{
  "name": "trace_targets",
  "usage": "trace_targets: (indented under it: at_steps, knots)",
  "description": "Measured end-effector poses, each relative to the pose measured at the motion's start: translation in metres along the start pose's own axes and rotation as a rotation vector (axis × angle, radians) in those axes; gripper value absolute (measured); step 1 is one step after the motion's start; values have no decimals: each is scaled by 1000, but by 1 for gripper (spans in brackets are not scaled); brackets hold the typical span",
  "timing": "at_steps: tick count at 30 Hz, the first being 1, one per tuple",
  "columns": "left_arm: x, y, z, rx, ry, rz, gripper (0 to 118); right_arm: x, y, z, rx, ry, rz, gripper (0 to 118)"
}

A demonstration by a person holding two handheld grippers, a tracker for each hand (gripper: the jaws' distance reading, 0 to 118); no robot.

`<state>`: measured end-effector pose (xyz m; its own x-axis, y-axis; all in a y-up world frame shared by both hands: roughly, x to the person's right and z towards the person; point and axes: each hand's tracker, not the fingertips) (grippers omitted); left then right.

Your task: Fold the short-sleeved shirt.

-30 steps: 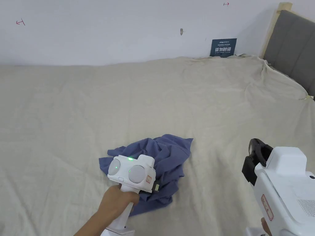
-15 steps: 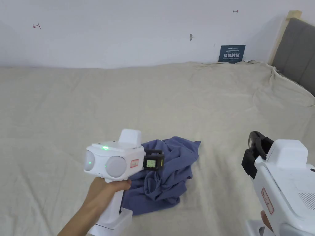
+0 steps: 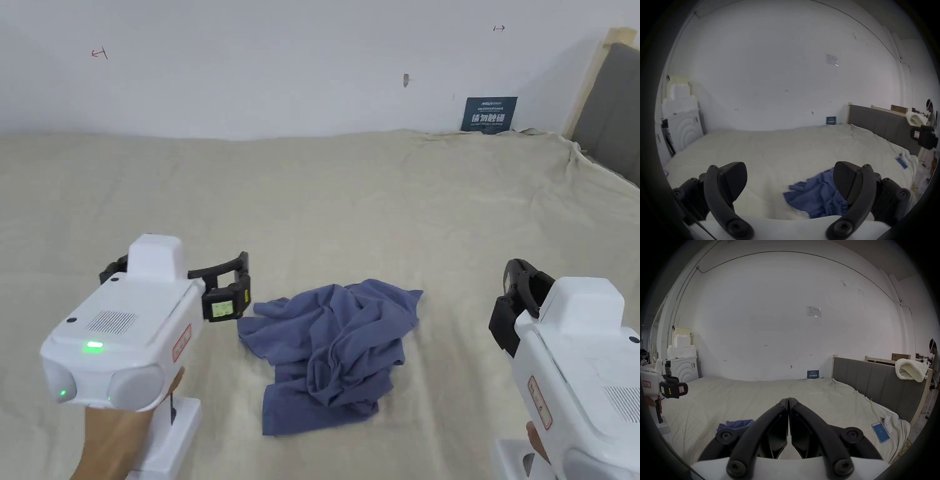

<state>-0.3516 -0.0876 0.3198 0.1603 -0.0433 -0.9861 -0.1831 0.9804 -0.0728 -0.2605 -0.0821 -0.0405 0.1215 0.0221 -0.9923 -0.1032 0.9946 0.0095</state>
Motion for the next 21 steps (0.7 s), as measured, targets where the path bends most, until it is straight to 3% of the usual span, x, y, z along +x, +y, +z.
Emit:
trace_targets:
  at_steps: [5, 9, 12, 21]
  knots:
    - [-15, -15, 17, 58, 60, -7, 65, -6, 3, 3, 1, 6, -1, 0]
    - [-21, -28, 24, 82, 111, -10, 17, -6, 3, 3, 7, 8, -3, 0]
    - [-26, -36, 25, 63, 127, 4, 0, -6, 2, 4, 9, 9, -6, 0]
    - [-35, -50, 30, 45, 175, 64, 0, -7, 0, 5, 8, 14, -3, 0]
